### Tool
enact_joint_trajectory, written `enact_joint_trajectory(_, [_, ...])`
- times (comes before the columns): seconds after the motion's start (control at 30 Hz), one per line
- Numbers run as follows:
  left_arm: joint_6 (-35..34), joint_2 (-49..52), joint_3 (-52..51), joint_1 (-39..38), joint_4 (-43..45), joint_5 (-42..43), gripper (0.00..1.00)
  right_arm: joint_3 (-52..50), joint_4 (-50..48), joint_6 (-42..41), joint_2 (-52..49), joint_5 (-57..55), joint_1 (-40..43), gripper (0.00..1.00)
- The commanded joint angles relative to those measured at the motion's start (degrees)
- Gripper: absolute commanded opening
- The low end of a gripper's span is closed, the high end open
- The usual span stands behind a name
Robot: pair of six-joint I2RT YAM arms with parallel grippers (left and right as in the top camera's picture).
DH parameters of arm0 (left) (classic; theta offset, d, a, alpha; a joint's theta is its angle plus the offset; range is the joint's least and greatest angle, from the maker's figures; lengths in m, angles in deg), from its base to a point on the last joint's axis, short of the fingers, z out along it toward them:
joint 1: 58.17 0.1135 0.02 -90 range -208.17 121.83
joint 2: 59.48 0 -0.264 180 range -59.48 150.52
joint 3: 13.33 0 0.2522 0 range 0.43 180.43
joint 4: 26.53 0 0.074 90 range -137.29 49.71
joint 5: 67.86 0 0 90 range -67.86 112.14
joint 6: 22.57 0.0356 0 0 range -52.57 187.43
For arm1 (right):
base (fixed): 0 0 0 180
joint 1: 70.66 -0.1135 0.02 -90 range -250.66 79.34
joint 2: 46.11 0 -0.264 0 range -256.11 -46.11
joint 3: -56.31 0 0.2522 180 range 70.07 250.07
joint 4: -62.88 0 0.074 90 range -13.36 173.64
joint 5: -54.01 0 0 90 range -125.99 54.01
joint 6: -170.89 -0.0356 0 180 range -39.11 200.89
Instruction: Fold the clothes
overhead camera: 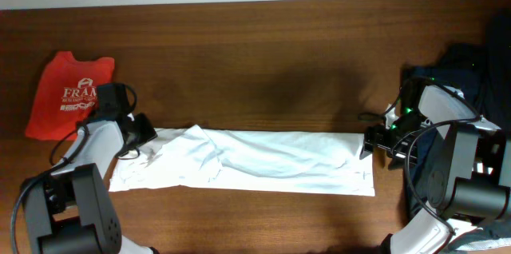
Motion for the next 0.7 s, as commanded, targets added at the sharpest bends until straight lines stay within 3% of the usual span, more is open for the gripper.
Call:
enact_joint_trajectory(0.0, [3.1,0.4,7.9,0.6,-7.3,0.8,0.64,0.0,-0.2,4.0,0.5,3.7,-0.4,0.83])
enact_joint_trajectory(0.13, [3.0,-2.4,15.8,0.6,-17.7,2.7,0.67,-1.0,-2.2,4.6,0.4,3.3,-0.4,0.83])
enact_joint_trajectory(0.17, [3.0,-3.3,16.4,0.6,-18.7,4.1,0.67,-1.6,-2.5,4.6,0.4,2.7,-0.4,0.83])
enact_joint_trajectory(0.23, [2.8,-4.7,16.5,0.6,-20.0,5.5,0.77,-3.2,-3.8,4.4,0.5,2.7,-0.4,0.83])
enact_joint_trajectory(0.33, [2.6,-4.8,16.5,0.6,-21.6,5.9,0.77,-7.2,-6.6,4.4,0.4,2.7,-0.4,0.82])
enact_joint_trajectory(0.43, [2.6,-4.8,16.5,0.6,-21.7,5.9,0.77,-8.6,-5.9,4.4,0.4,3.8,-0.4,0.6])
enact_joint_trajectory(0.67, [2.6,-4.8,16.5,0.6,-21.7,5.9,0.78,-8.6,-4.6,4.4,0.4,6.3,-0.4,0.51])
